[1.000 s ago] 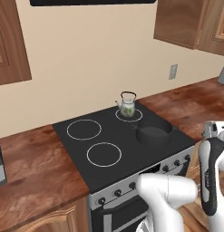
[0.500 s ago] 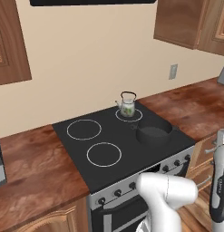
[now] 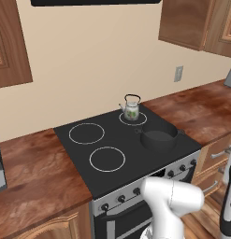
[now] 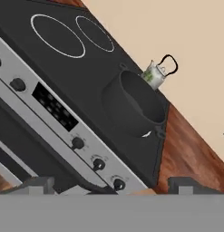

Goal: Pick the kettle from the cabinet and place it on a stove burner. Then pick the pot from the counter and place it on another stove burner. Finally, turn both burners on.

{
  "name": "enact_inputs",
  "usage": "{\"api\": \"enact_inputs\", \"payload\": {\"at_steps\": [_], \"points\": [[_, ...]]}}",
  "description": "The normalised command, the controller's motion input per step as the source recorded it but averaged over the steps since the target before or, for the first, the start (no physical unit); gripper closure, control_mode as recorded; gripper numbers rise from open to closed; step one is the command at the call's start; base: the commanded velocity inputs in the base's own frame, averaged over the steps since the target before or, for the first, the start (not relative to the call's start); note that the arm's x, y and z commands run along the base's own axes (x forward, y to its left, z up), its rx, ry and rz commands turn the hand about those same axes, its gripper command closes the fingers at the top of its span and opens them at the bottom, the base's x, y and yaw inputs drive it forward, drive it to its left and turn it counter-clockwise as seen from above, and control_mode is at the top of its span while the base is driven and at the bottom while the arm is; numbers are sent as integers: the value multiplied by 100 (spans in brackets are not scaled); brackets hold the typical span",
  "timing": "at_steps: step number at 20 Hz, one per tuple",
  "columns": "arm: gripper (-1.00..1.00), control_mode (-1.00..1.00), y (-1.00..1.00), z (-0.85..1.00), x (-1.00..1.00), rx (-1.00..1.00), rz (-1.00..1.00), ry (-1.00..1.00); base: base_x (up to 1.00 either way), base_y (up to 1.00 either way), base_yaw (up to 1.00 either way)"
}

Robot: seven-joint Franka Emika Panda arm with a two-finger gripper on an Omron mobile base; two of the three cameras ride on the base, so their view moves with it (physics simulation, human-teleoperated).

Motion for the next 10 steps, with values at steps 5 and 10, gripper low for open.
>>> {"api": "enact_inputs", "payload": {"at_steps": [5,10], "points": [[-100,-100,11,-6,-2,12,-2,-15,0,0,0],[-100,-100,13,-9,0,14,0,-9,0,0,0]]}}
